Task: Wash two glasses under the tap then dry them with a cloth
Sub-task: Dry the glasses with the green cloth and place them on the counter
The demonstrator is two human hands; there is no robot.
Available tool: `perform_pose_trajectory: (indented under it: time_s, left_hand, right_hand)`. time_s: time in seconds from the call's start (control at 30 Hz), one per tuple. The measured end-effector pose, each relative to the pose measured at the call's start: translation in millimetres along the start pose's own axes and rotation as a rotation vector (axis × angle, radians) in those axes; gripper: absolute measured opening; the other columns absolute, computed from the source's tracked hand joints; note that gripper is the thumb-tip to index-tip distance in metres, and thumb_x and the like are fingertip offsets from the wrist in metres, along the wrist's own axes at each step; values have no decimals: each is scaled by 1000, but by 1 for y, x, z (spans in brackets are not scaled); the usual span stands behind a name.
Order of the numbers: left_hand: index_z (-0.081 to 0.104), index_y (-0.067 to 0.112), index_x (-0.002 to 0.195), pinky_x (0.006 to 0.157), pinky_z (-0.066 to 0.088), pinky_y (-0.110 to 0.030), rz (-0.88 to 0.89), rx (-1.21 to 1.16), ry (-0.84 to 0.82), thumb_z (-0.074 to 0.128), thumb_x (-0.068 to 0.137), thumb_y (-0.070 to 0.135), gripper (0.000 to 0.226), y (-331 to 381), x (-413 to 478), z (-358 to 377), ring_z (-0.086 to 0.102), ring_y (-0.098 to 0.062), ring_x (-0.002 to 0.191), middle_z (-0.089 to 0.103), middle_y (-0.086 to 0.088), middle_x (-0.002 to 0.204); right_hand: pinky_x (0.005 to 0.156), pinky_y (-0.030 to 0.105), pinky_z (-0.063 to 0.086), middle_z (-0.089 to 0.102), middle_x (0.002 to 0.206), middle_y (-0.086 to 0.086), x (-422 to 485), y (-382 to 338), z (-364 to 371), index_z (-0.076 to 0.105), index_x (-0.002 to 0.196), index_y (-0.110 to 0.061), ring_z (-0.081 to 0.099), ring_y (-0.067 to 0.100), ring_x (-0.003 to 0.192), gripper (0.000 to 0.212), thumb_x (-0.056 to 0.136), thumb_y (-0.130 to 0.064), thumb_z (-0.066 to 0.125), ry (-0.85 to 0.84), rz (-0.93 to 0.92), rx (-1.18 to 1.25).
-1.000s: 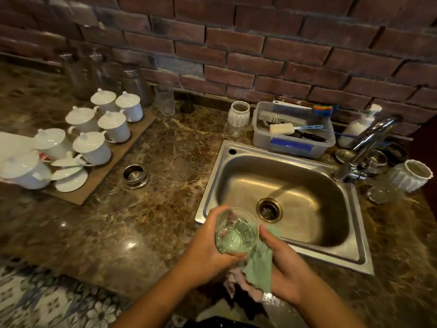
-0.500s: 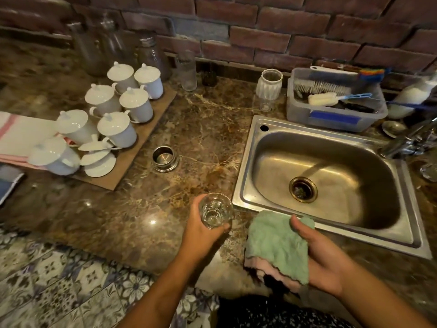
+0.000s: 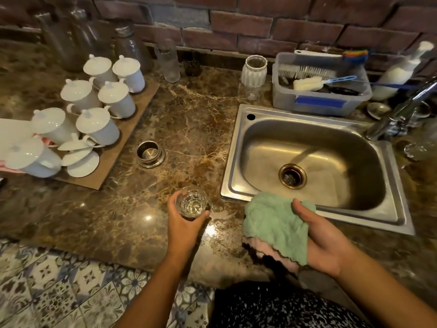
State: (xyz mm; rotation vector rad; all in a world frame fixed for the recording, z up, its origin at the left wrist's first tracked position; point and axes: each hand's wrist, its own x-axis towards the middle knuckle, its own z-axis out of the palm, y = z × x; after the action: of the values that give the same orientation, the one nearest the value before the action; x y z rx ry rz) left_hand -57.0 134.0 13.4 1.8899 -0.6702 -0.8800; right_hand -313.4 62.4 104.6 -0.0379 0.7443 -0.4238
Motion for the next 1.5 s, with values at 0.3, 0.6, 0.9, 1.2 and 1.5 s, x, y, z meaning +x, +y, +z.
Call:
perform_pose_trajectory:
  time_s: [0.3, 0.6, 0.9, 1.2, 1.5]
  left_hand:
    - [13, 33, 157, 116, 26, -45, 34, 40, 210, 84, 77, 32, 107, 55, -44, 18, 21, -19, 147, 11, -1, 167]
    - [27, 31, 156, 122, 22, -35, 795, 416, -336, 45, 99, 46, 62, 141, -129, 176, 20, -10, 152, 28, 4, 163]
    - [29, 27, 155, 116, 33, -43, 826, 804, -625, 27, 98, 58, 65, 161, -152, 312, 33, -20, 142, 34, -1, 157]
    - [32, 25, 152, 107, 38, -28, 787, 925, -881, 52, 99, 47, 62, 234, -142, 469, 45, -16, 133, 40, 2, 151]
    - [33, 21, 151, 111, 40, -39, 796, 1071, -777, 72, 89, 33, 75, 293, -60, 601, 41, -28, 136, 37, -8, 147]
  right_hand:
    - [101, 55, 47, 60, 137, 23, -31, -16, -22, 60, 135, -4, 63, 39, 121, 76, 72, -39, 84, 21, -111, -72]
    - [93, 47, 55, 68, 126, 21, -92, -59, -69, 66, 129, -7, 70, 34, 106, 52, 91, -40, 56, 9, -179, -40]
    - [115, 53, 34, 59, 137, 26, -156, -122, -166, 63, 132, -5, 59, 39, 124, 83, 61, -32, 94, -102, -315, 138]
    - [109, 61, 41, 57, 137, 31, -201, -207, -273, 68, 123, 1, 60, 47, 121, 92, 44, -29, 101, -77, -544, 308]
    - [120, 48, -16, -12, 161, 16, -179, -243, -357, -1, 157, -12, -11, 33, 152, 67, 102, -49, -14, -334, -720, 343]
